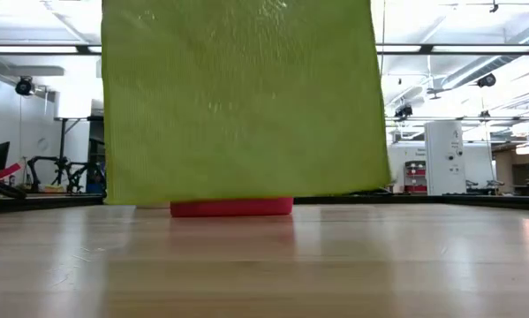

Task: Fold microfiber towels
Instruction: Fold the green microfiber cloth

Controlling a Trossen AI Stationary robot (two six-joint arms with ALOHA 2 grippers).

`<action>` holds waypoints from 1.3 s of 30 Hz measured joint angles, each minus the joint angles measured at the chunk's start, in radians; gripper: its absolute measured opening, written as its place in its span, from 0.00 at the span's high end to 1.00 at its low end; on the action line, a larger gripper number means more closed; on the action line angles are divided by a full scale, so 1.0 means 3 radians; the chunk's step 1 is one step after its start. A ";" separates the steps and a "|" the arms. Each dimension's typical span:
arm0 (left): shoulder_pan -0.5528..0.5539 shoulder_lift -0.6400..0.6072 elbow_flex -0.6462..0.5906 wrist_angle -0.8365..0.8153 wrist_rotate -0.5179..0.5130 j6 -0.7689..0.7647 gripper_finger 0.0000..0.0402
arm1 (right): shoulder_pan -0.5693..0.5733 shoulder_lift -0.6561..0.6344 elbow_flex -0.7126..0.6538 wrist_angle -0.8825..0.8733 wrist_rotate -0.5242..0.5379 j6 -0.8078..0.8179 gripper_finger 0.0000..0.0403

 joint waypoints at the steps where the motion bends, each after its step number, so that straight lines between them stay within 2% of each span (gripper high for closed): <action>1: -0.0003 0.0042 -0.0009 0.0042 0.0021 -0.0002 1.00 | 0.0048 0.0000 -0.0022 -0.0065 -0.0001 0.0079 0.98; 7: -0.0179 0.0549 -0.0030 0.0376 0.0380 -0.0291 1.00 | 0.0425 0.0004 -0.0262 -0.0212 -0.0371 0.0834 0.98; 11: -0.0332 0.1067 -0.0032 0.1017 0.0670 -0.0439 1.00 | 0.0719 0.0004 -0.0545 -0.0058 -0.0614 0.1401 0.98; 17: -0.0456 0.1838 -0.0023 0.1785 0.0981 -0.0955 1.00 | 0.1136 0.0008 -0.1238 0.0759 -0.1156 0.2036 0.98; 21: -0.0461 0.2196 -0.0009 0.2160 0.1258 -0.1190 1.00 | 0.1254 0.0008 -0.1555 0.1219 -0.1195 0.2373 0.98; 27: -0.0418 0.2458 -0.0026 0.1954 0.1322 -0.1487 1.00 | 0.1136 0.0123 -0.1793 0.1492 -0.1201 0.2413 0.98; 31: -0.0315 0.2482 -0.0043 0.1648 0.1322 -0.1576 1.00 | 0.0858 0.0294 -0.1811 0.1427 -0.1196 0.2273 0.98; 39: -0.0114 0.2477 -0.0075 0.1274 0.1319 -0.1569 1.00 | 0.0252 0.0736 -0.1811 0.1383 -0.1484 0.1920 0.98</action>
